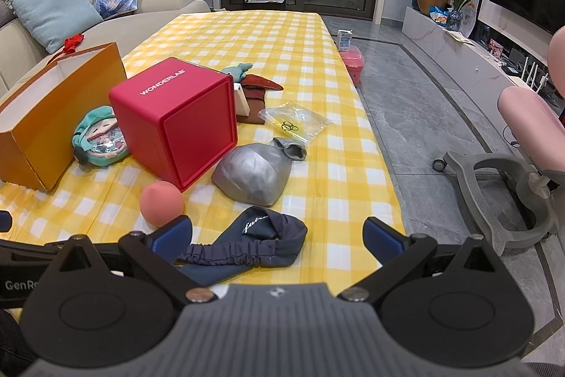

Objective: Organize soft objects

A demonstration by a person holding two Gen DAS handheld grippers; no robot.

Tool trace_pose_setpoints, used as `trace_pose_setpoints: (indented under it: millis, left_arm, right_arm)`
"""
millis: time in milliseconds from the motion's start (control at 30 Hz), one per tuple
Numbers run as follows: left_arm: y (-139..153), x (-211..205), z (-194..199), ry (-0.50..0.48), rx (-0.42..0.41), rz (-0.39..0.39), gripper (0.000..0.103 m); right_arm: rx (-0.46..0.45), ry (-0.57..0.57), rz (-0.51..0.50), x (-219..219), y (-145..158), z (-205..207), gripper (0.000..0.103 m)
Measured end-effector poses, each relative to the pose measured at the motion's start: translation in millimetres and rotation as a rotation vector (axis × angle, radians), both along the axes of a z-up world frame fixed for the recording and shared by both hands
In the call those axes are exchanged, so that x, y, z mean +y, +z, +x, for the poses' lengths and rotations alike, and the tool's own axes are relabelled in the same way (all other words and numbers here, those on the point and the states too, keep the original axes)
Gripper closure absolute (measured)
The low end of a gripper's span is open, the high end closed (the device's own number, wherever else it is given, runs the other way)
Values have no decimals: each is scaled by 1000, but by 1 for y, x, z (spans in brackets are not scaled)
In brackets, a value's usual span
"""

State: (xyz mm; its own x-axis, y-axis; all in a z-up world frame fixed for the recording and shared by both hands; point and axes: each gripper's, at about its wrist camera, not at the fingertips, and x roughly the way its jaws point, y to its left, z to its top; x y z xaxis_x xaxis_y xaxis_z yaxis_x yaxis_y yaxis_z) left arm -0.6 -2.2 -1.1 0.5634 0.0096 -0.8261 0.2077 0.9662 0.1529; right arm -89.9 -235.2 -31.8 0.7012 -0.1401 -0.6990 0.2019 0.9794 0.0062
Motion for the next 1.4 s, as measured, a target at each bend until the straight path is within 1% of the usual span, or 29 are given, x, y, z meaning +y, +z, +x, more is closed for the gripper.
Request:
trace_pose_setpoints:
  millis: [500,767,833,933,967,1033,1100,1267,1400]
  left_arm:
    - [-6,-2,-2,-9,5,8,0]
    - [-11,-4,7,-42,16,-34,0]
    - [-13,-6,10,-52,9,-40,0]
    - [-19,-9,16,-81,13,-52,0]
    - [-23,-10,20,-92,23,-62,0]
    - [-28,-11,26,-105,37,-85,0]
    - [-34,-13,33,-118,44,-111,0]
    - [-50,-18,47,-149,44,-98,0]
    - [-60,-18,61,-158,44,-127,0]
  right_arm:
    - [6,-9,1,-5,0,-1,2]
    - [10,-7,1,-8,-2,6,3]
    - [9,4,12,-13,-2,11,3]
    - [47,11,10,-19,-6,21,5]
    - [56,26,23,-21,-8,23,8]
    - [61,46,59,-24,-12,29,9]
    - [64,60,50,-23,-15,35,9]
    - [100,116,22,-17,-25,54,9]
    - [116,142,41,-18,-32,72,9]
